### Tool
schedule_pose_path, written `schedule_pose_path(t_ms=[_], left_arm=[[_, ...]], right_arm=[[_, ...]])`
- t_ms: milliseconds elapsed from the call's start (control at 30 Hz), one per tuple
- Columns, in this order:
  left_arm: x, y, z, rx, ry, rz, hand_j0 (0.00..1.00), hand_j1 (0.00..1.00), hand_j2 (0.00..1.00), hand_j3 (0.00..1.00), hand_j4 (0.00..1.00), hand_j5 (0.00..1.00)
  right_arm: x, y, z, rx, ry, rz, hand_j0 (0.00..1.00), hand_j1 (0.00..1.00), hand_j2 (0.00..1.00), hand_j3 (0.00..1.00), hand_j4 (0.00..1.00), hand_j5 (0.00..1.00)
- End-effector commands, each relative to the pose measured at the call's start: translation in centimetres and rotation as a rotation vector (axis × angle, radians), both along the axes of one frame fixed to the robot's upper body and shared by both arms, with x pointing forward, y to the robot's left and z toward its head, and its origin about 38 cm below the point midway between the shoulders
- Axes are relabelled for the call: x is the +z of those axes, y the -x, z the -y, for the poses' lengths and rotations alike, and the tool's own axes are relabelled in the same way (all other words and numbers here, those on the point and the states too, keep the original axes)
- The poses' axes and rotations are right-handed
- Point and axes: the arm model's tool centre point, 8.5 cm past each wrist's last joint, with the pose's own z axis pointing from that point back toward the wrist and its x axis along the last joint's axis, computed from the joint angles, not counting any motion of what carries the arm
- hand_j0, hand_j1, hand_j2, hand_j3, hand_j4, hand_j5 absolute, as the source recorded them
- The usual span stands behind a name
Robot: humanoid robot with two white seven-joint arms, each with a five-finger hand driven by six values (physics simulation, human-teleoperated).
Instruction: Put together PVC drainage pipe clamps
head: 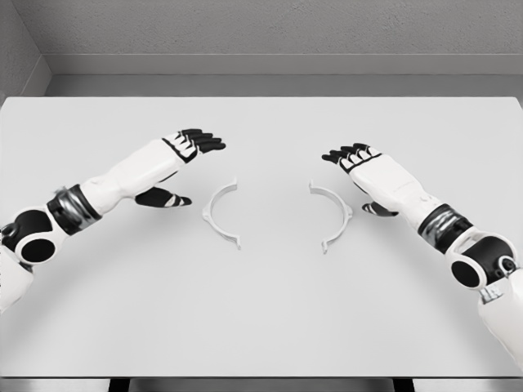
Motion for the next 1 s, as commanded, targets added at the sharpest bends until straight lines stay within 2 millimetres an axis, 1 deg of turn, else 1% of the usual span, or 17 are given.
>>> schedule_pose_path(t_ms=[0, 67, 167, 233, 267, 300, 433, 567, 833, 900, 967], left_arm=[[-0.9, -0.2, 0.1, 0.011, -0.001, -0.020, 1.00, 1.00, 1.00, 1.00, 1.00, 1.00], [-1.4, -0.4, 0.6, 0.013, 0.013, -0.031, 1.00, 1.00, 1.00, 1.00, 1.00, 1.00], [-1.5, -0.4, 0.9, 0.007, 0.010, -0.032, 1.00, 1.00, 1.00, 1.00, 1.00, 1.00], [-2.0, -0.5, 0.5, 0.018, 0.005, -0.045, 1.00, 1.00, 1.00, 1.00, 1.00, 1.00], [-2.9, -0.5, 0.3, 0.025, -0.010, -0.071, 1.00, 1.00, 1.00, 1.00, 1.00, 1.00], [-3.3, -0.5, 0.0, 0.033, -0.014, -0.082, 1.00, 1.00, 1.00, 1.00, 1.00, 1.00], [-3.8, -0.8, -0.5, 0.053, -0.021, -0.096, 1.00, 1.00, 1.00, 1.00, 1.00, 1.00], [-3.9, -1.1, -0.9, 0.064, -0.026, -0.099, 1.00, 1.00, 1.00, 1.00, 1.00, 1.00], [-4.3, -1.0, 0.4, 0.047, -0.003, -0.108, 1.00, 1.00, 1.00, 1.00, 1.00, 1.00], [-3.9, -1.3, 0.6, 0.046, 0.002, -0.098, 1.00, 1.00, 1.00, 1.00, 1.00, 1.00], [-4.0, -1.3, 1.5, 0.034, 0.019, -0.098, 1.00, 1.00, 1.00, 1.00, 1.00, 1.00]], right_arm=[[-0.1, 0.0, -0.1, -0.002, -0.006, -0.004, 1.00, 1.00, 1.00, 1.00, 1.00, 1.00], [-0.4, 0.1, -0.6, 0.010, -0.005, -0.010, 1.00, 1.00, 1.00, 1.00, 1.00, 1.00], [-0.4, 0.2, -0.7, 0.013, -0.004, -0.012, 1.00, 1.00, 1.00, 1.00, 1.00, 1.00], [-0.6, 0.2, -0.9, 0.018, -0.003, -0.016, 1.00, 1.00, 1.00, 1.00, 1.00, 1.00], [-0.7, 0.3, -0.9, 0.019, -0.002, -0.019, 1.00, 1.00, 1.00, 1.00, 1.00, 1.00], [-0.7, 0.2, -0.9, 0.017, -0.002, -0.021, 1.00, 1.00, 1.00, 1.00, 1.00, 1.00], [-0.8, 0.3, -1.3, 0.025, -0.007, -0.022, 1.00, 1.00, 1.00, 1.00, 1.00, 1.00], [-0.7, 0.4, -1.4, 0.026, -0.008, -0.020, 1.00, 1.00, 1.00, 1.00, 1.00, 1.00], [-0.7, 0.4, -2.2, 0.042, -0.017, -0.019, 1.00, 1.00, 1.00, 1.00, 1.00, 1.00], [-0.7, 0.6, -2.7, 0.056, -0.017, -0.020, 1.00, 1.00, 1.00, 1.00, 1.00, 1.00], [-0.5, 0.6, -2.8, 0.060, -0.019, -0.016, 1.00, 1.00, 1.00, 1.00, 1.00, 1.00]])
